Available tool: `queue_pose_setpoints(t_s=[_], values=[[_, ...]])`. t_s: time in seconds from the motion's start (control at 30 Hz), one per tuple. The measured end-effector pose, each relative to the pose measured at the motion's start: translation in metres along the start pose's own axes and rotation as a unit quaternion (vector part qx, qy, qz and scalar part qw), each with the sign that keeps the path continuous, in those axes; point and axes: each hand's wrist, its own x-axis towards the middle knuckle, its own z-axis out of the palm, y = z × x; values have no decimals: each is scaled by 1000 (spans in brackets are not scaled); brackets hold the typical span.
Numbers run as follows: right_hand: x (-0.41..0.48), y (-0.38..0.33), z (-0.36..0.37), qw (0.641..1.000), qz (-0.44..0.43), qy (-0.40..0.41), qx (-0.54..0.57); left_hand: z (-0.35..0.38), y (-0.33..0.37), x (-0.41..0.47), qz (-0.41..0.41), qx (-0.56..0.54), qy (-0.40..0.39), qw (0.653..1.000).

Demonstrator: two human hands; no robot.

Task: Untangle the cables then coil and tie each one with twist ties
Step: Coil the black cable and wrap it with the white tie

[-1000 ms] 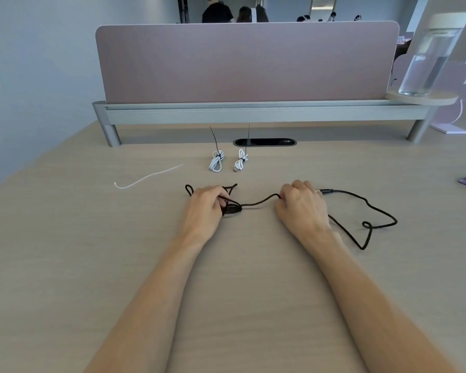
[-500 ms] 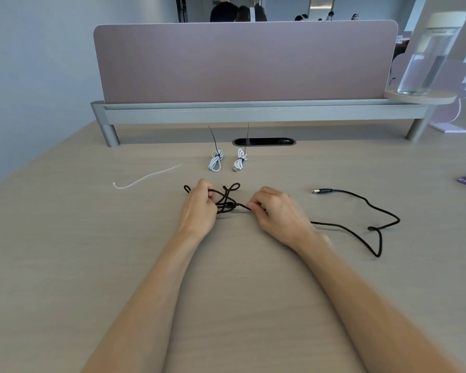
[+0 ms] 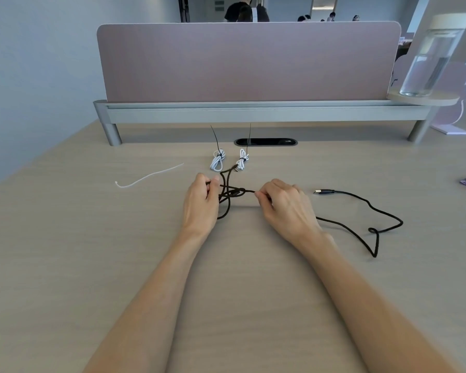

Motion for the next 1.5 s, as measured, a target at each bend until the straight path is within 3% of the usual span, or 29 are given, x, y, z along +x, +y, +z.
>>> queue_pose_setpoints(t_s=[0.07, 0.23, 0.5, 0.67, 0.8, 0.9, 0.93, 1.0, 1.07, 1.1, 1.13, 1.17, 1.23, 1.3, 1.33, 1.5], values=[[1, -2, 0, 1000, -9, 1, -4, 0, 0, -1, -9, -10, 19, 1000], [-3, 1, 4, 997, -2, -76, 10, 5, -5, 2, -18, -58, -19, 998], [-2, -17, 10, 969, 106, -107, 194, 8, 0, -2, 7, -100, -40, 994], [1, -11, 9, 953, 142, -105, 247, 7, 5, -2, -50, -196, -21, 979], [3, -11, 4, 938, 181, -36, 293, 8, 0, 0, -63, -127, 37, 989], [3, -11, 2, 934, 188, 1, 304, 7, -1, -1, -18, -14, 48, 999], [3, -11, 0, 926, 194, 10, 324, 6, 2, -1, -10, -22, 41, 999], [3, -8, -2, 909, 207, 12, 361, 2, 9, 2, -39, -208, 21, 977], [3, -6, -2, 907, 215, 6, 363, -2, 12, 7, -90, -425, -14, 900], [3, -5, -1, 907, 220, 4, 358, -3, 11, 8, -103, -459, -24, 882], [3, -4, -1, 907, 228, 2, 353, -4, 10, 8, -108, -449, -33, 886], [4, -3, -1, 906, 237, 4, 350, -6, 7, 8, -95, -399, -31, 912], [4, 1, -2, 907, 254, 15, 337, -8, 1, 5, -21, -217, -43, 975], [4, 5, -3, 908, 272, 24, 320, -8, -5, 2, 56, -47, -70, 995], [3, 6, -4, 906, 279, 27, 316, -7, -5, 2, 66, -20, -77, 995], [2, 6, 2, 931, 274, -8, 241, -8, 1, 3, -29, -215, -97, 971]])
